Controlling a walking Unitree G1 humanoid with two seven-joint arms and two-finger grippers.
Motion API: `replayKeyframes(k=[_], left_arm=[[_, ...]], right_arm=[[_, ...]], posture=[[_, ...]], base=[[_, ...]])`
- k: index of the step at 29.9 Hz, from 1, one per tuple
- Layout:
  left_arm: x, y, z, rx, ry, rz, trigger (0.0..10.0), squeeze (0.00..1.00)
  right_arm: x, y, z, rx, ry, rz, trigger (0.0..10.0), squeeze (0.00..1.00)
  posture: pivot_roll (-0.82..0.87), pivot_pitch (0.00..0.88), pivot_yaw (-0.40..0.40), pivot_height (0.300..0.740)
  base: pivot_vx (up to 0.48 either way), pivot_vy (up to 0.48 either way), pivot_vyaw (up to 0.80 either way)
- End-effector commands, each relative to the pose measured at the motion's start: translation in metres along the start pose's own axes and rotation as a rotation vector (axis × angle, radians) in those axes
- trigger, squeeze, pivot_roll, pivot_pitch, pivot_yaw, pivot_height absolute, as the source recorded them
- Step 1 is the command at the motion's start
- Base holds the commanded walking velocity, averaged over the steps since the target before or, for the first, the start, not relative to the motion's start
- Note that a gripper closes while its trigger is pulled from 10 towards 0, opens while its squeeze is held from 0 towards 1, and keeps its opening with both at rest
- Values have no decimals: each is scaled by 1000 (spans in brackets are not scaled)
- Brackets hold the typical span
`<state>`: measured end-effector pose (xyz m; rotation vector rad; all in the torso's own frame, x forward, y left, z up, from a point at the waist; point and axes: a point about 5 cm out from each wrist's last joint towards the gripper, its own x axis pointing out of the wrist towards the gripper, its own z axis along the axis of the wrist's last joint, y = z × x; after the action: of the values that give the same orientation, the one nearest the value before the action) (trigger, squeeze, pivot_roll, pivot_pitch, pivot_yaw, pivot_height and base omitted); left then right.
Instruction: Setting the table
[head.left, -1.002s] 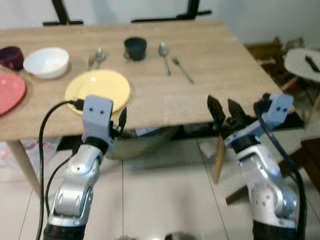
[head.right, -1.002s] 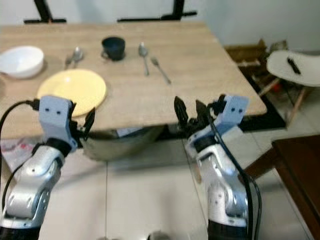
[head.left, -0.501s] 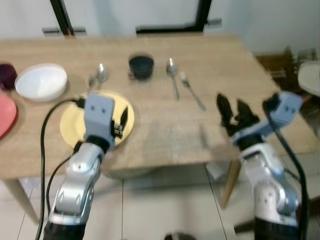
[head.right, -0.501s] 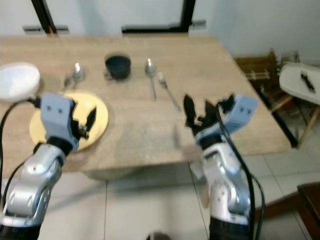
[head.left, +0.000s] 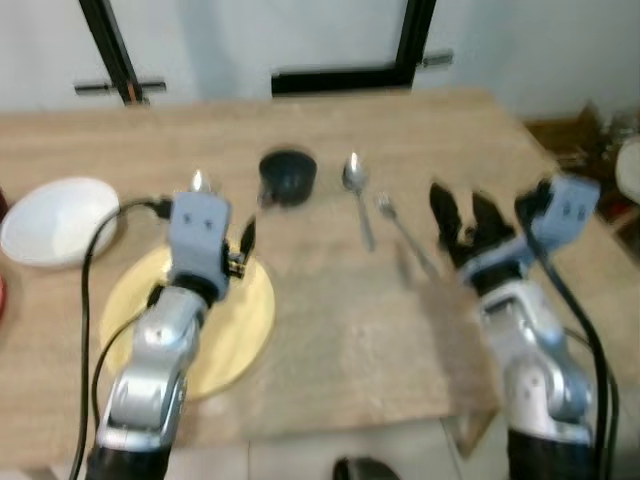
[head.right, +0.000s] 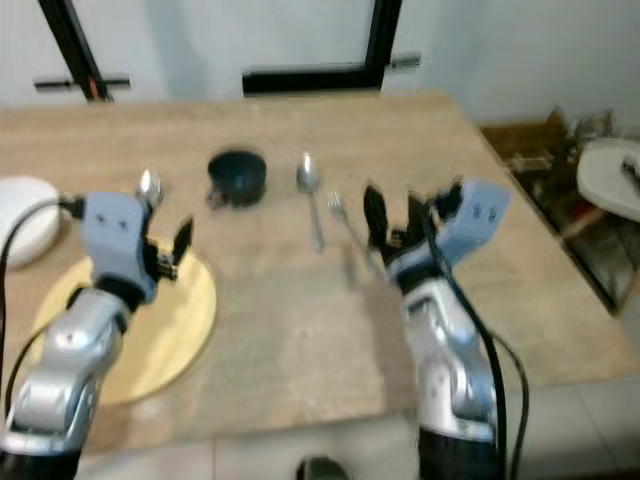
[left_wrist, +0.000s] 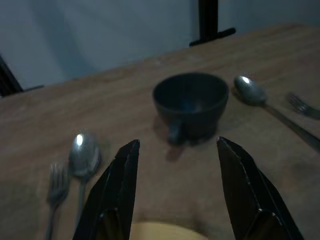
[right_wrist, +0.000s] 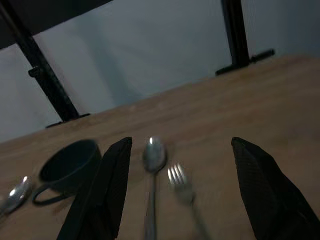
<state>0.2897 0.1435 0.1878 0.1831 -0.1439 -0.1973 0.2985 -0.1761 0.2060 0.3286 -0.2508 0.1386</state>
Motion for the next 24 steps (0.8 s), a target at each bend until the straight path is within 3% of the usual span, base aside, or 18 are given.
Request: replayKeyframes(k=[1,3,4,9,14,17,19,21,24], left_arm=[[-4,1,-3,-6,8,-33,10000,0],[-6,4,-2,-18,13,-75,10000,0],[-7,8,-1,-39,21,-124,10000,0],[-8,15,3,-43,35,-234,10000,0],[-11,18,9,-38,42,-343,10000,0],[-14,17,9,34,88,-467,10000,0],[-15,16,8,44,100,-493,10000,0],[-19,14,12,65,111,-584,10000,0],[-19,14,17,118,94,-613,10000,0]], right_arm=[[-2,0,-8,-16,36,17,10000,0],[-1,0,-11,-50,64,37,10000,0],[2,-2,-17,-110,114,62,10000,0],[10,-9,-23,-191,173,103,10000,0],[23,-14,-28,-211,239,140,10000,0],[40,-15,-37,-224,311,177,10000,0],[43,-16,-39,-223,326,174,10000,0],[58,-18,-51,-215,379,153,10000,0],[67,-23,-57,-225,422,115,10000,0]], posture=[[-124,38,36,740],[-123,44,36,740],[-119,49,33,740],[-116,57,22,740],[-103,70,4,740],[-57,84,-26,740],[-57,84,-26,740],[-11,97,-44,740],[21,114,-48,740]], base=[[0,0,0],[0,0,0],[0,0,0],[0,0,0],[0,0,0],[0,0,0],[0,0,0],[0,0,0],[0,0,0]])
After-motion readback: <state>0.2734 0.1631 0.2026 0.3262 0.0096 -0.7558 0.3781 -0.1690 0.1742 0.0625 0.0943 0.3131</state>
